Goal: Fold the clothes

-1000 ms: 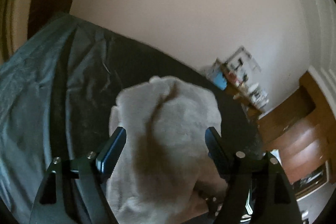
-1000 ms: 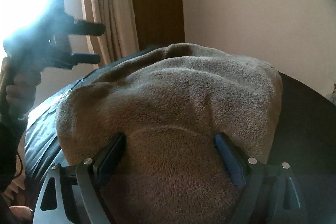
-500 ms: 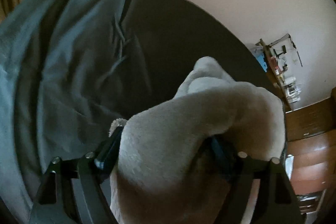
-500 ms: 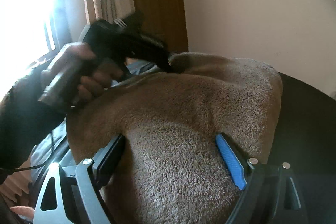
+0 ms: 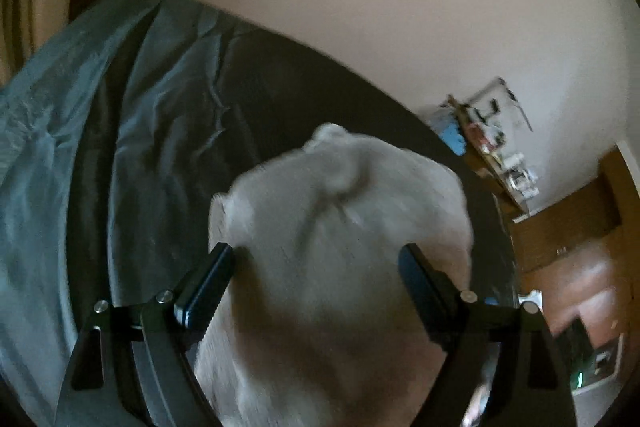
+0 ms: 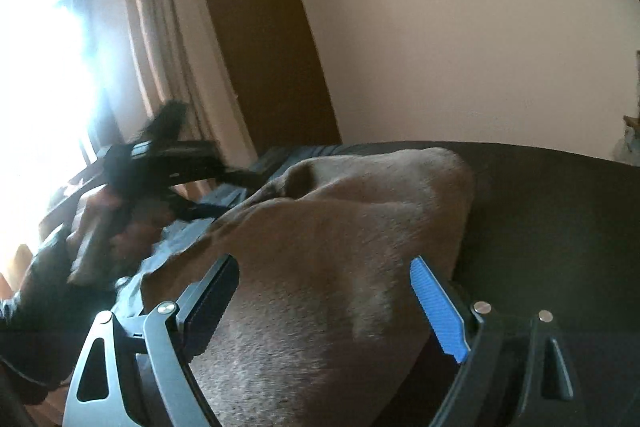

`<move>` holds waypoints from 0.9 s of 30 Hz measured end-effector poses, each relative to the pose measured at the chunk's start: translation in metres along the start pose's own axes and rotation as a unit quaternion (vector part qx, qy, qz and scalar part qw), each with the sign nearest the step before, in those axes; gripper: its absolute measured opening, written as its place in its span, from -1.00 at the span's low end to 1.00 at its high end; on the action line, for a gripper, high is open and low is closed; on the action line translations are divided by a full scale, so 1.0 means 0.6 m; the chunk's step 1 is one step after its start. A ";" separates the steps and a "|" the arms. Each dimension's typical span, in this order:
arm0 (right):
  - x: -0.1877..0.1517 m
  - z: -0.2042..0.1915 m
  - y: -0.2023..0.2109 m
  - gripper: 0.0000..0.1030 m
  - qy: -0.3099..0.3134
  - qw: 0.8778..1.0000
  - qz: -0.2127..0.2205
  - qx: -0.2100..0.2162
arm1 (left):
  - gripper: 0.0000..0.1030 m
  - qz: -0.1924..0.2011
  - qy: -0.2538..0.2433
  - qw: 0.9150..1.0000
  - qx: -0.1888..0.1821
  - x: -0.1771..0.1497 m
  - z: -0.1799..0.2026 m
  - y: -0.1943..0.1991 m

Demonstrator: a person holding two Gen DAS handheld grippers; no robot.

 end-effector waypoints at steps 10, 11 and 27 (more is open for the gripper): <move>-0.037 -0.025 0.054 0.74 0.036 0.999 -0.026 -0.004 | 0.72 -0.009 -0.074 0.997 0.035 -0.097 0.011 -0.018; -0.046 -0.031 0.066 0.74 0.042 0.999 -0.031 -0.005 | 0.74 -0.006 -0.069 0.997 0.031 -0.095 0.009 -0.021; -0.127 0.005 0.044 0.76 0.124 0.966 -0.125 -0.191 | 0.94 -0.006 -0.043 0.999 0.012 -0.112 -0.024 -0.036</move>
Point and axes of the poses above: each gripper's, at about its wrist camera, not at the fingertips, and y roughly against the way its jaws point, z to its right, x to its top, the point moved 9 cm from there along -y, roughly the way its jaws point, and after that the axes turned 1 degree about -y, right-handed, at the moved point
